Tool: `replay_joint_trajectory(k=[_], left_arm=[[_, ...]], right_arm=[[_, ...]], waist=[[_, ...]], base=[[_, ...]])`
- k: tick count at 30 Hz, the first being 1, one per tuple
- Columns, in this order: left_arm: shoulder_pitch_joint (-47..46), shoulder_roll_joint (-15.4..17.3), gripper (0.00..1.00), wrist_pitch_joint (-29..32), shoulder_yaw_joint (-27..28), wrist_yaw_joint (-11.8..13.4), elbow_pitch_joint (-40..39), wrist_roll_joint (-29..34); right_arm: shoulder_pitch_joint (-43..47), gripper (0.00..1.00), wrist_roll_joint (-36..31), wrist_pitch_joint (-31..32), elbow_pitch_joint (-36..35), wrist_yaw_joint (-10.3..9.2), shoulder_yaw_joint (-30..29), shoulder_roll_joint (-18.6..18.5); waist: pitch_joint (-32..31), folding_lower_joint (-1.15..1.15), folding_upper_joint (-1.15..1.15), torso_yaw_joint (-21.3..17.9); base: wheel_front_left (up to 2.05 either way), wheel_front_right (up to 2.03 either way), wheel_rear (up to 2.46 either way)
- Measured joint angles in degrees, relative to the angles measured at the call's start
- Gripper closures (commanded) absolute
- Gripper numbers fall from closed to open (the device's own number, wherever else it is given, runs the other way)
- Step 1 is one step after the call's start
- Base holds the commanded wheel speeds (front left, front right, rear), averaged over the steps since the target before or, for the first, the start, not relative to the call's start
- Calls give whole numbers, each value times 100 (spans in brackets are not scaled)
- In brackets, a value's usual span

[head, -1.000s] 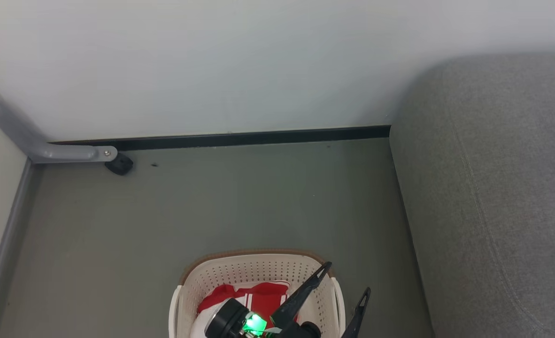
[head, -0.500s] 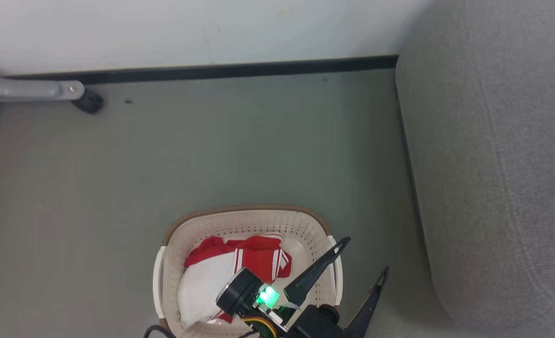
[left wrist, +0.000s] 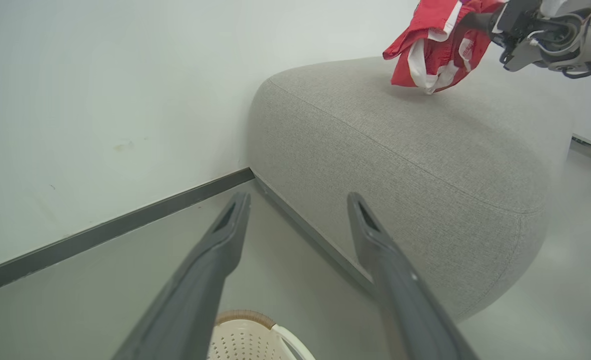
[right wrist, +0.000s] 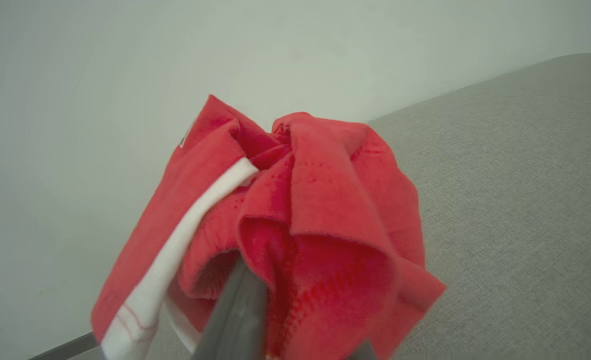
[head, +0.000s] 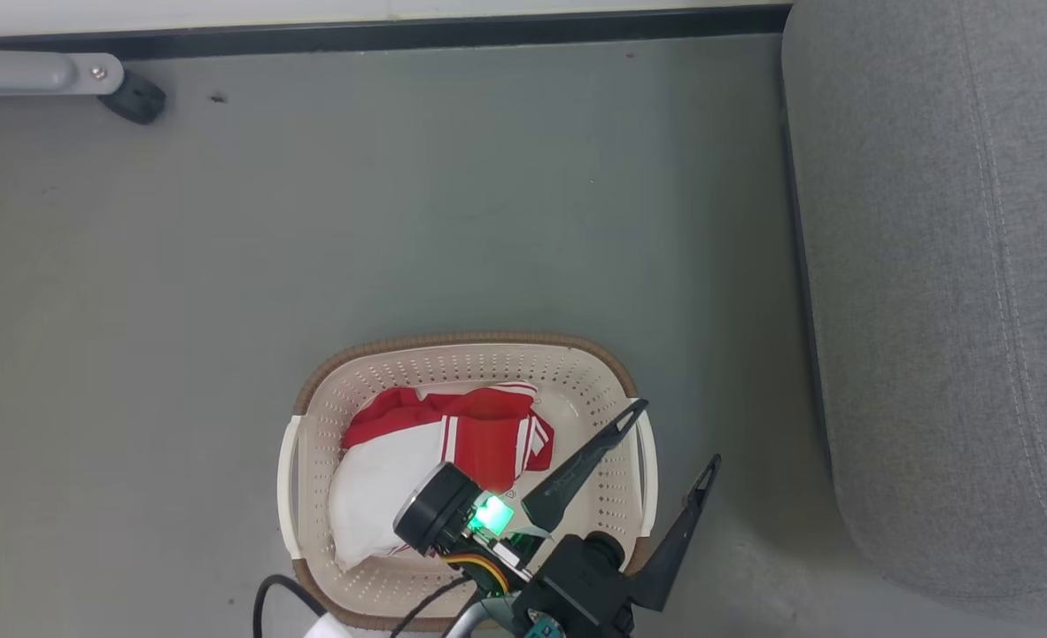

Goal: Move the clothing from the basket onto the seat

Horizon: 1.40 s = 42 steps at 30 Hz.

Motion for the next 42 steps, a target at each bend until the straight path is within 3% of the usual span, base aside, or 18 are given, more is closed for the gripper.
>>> replay_joint_trajectory(k=[6, 7, 8, 9, 16, 26, 42], left_arm=[[-47, -1, 0, -77, -36, 0, 64, -22], [-50, -2, 0, -100, -53, 0, 71, -24], [-51, -2, 0, -119, -68, 0, 80, -31], [-52, -2, 0, -119, -78, 0, 91, -32], [-163, -2, 0, -177, -92, 0, 261, -116], [-126, -5, 0, -253, -90, 0, 639, -409], [143, -10, 0, -242, -146, 0, 565, -514]], right_arm=[[-87, 100, 208, 0, 200, 0, 186, -21], [-105, 88, 219, 0, 219, 0, 215, -24], [-113, 54, 245, 0, 234, 0, 254, -29], [-118, 0, 274, 0, 247, 0, 287, -32], [-241, 0, 453, 0, 490, 0, 528, -40], [90, 0, 488, 0, 659, 1, 1003, 144], [170, 0, 548, 0, 923, 1, 912, 4]], waist=[[56, 0, -1, 13], [61, 0, 0, 14], [65, 0, -1, 15], [68, -1, -1, 15], [6, -1, 0, 14], [-575, -1, -1, -36], [-1162, -2, -2, 43]], base=[[0, 0, 0], [0, 0, 0], [0, 0, 0], [0, 0, 0], [0, 0, 0], [0, 0, 0], [0, 0, 0]])
